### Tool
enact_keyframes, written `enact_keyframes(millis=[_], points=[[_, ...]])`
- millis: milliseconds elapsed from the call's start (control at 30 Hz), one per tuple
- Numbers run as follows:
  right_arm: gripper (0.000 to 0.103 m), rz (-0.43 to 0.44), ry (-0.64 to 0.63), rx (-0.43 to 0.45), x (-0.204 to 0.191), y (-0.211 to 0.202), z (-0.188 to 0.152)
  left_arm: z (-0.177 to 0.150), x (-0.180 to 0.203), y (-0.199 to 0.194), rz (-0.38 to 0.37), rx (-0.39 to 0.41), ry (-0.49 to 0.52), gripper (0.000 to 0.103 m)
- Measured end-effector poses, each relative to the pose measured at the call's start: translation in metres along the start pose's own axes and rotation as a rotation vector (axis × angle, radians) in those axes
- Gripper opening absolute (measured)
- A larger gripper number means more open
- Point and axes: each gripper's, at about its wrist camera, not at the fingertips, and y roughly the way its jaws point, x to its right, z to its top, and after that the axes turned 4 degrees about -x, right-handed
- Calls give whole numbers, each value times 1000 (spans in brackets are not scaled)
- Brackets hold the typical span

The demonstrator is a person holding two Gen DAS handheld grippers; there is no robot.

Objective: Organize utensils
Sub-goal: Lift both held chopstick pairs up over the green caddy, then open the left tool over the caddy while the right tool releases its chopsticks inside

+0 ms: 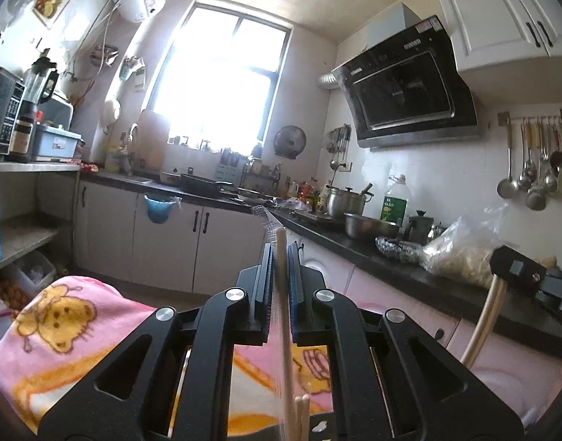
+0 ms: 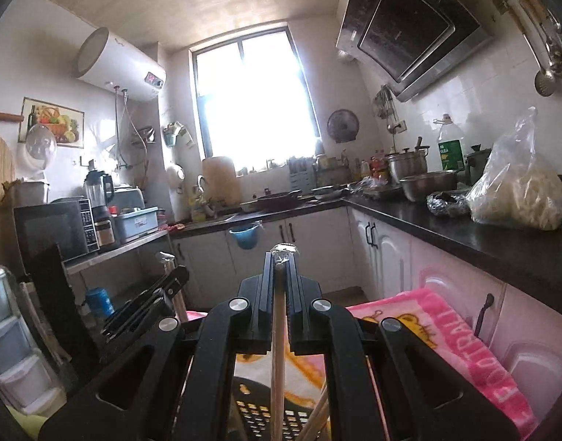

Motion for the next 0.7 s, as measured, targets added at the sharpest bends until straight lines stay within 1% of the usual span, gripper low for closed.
enact_keyframes(millis=[33, 133, 267, 333, 367, 500, 633, 700], points=[[6, -4, -3, -2, 1, 2, -2, -2, -1, -1, -8, -8, -3, 2], [6, -23, -26, -19, 2, 10, -11, -4, -3, -4, 4, -23, 19, 3], [6, -28, 4, -62, 7, 19, -23, -4, -9, -6, 8, -48, 19, 5], [6, -25, 19, -75, 9, 20, -26, -5, -12, -8, 1, -69, 10, 11], [6, -25, 32, -86, 11, 20, -29, -6, -12, -9, 0, -73, 11, 12], [8, -30, 59, -107, 15, 16, -34, -9, -12, -13, -6, -90, 17, 12], [14, -31, 71, -128, 18, 10, -36, -11, -11, -17, -15, -101, 13, 15], [20, -31, 72, -134, 19, 8, -36, -12, -10, -19, -19, -106, 15, 18]])
